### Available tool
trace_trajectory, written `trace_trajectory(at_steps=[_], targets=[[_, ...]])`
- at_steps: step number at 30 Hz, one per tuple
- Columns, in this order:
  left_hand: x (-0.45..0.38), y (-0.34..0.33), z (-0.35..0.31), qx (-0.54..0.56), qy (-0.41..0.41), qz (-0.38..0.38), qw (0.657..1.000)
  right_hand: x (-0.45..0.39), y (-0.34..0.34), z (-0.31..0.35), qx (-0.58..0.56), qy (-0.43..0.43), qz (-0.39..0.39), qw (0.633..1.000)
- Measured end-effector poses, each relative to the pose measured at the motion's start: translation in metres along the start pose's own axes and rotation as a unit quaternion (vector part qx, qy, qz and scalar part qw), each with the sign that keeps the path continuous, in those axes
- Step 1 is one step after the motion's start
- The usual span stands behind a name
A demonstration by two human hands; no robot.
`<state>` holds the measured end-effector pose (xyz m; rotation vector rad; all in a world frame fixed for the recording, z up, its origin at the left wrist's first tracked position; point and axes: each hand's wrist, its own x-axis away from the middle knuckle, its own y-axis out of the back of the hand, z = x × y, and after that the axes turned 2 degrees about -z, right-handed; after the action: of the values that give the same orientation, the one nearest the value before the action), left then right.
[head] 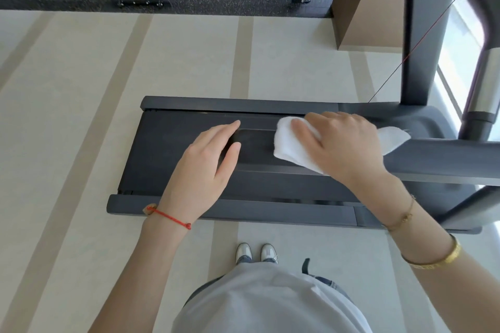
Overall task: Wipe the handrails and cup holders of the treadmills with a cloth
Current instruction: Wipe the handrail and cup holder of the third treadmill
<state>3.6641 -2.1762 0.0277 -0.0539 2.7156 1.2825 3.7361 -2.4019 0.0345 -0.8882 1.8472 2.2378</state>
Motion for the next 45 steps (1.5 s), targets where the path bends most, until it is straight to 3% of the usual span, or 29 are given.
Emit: trace_trajectory(at_steps=[5, 10, 16, 20, 27, 32, 34, 38, 45], targets=[[0.000, -0.002, 0.003, 0.011, -0.004, -0.005, 1.000, -0.007, -0.014, 0.037, -0.034, 0.070, 0.027, 0.997], [0.000, -0.002, 0.005, 0.010, -0.008, -0.011, 1.000, 0.019, 0.003, 0.000, -0.073, 0.140, 0.006, 0.987], [0.000, -0.001, 0.006, 0.009, -0.018, -0.006, 1.000, 0.006, 0.006, 0.000, -0.022, 0.050, 0.033, 0.998], [0.001, -0.001, 0.006, 0.013, -0.017, -0.005, 1.000, -0.021, -0.011, 0.035, -0.020, 0.027, 0.152, 0.988], [0.000, 0.001, 0.005, -0.001, -0.023, 0.006, 1.000, 0.008, 0.001, 0.010, -0.051, 0.103, 0.021, 0.993], [-0.001, 0.005, 0.005, -0.026, -0.035, 0.023, 0.999, 0.021, 0.008, -0.035, 0.018, -0.016, -0.048, 0.999], [-0.001, 0.006, 0.004, -0.033, -0.036, 0.025, 0.999, 0.019, 0.006, -0.021, 0.027, -0.044, -0.056, 0.997], [-0.003, 0.007, 0.001, -0.031, -0.042, 0.026, 0.998, 0.019, -0.006, 0.016, 0.012, -0.015, -0.056, 0.998], [-0.012, -0.004, -0.018, -0.040, -0.099, 0.031, 0.994, 0.023, -0.002, 0.004, 0.007, 0.031, -0.063, 0.998]])
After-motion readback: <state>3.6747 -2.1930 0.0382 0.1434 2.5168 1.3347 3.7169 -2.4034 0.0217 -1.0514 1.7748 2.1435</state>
